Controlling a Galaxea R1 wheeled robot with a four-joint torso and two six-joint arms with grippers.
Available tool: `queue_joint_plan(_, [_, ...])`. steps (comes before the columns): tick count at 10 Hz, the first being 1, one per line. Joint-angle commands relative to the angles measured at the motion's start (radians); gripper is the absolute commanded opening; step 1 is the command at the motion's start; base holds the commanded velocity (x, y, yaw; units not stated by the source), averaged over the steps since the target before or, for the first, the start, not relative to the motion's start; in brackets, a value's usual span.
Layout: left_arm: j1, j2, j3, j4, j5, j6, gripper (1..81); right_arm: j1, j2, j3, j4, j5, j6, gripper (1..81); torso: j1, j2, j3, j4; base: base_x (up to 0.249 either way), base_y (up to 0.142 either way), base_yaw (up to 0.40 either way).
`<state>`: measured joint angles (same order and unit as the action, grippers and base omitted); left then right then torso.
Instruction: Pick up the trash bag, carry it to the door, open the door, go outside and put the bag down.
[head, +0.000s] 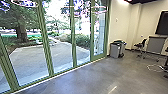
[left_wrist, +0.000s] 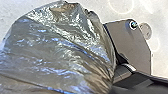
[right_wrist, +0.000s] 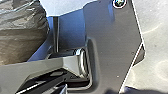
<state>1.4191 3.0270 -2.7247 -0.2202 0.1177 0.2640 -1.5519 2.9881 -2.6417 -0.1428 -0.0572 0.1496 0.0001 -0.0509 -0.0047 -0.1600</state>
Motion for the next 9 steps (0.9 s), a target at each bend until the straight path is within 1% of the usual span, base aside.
queue_joint_plan(1, [-0.073,0.000,0.000,-0.001,0.054,0.006,1.0,0.058,-0.002,0.003,-0.004,-0.053,-0.004,81.1,0.000,0.000,0.000,0.000,0.165,-0.067,0.000])
queue_joint_plan(7, [-0.071,-0.005,0.000,-0.001,0.054,0.006,1.0,0.058,-0.001,-0.003,-0.004,-0.053,-0.002,81.1,0.001,0.000,0.000,0.000,0.165,-0.069,0.000])
queue_joint_plan(8, [-0.065,-0.008,0.000,-0.001,0.047,0.006,1.0,0.052,0.001,-0.012,-0.004,-0.050,-0.002,81.1,0.000,0.000,0.000,0.000,0.152,-0.069,0.000])
queue_joint_plan(9, [-0.055,-0.008,0.000,0.002,0.023,0.009,1.0,0.043,0.001,-0.016,-0.006,-0.023,-0.002,81.1,0.001,0.000,0.000,0.000,0.149,-0.068,0.000])
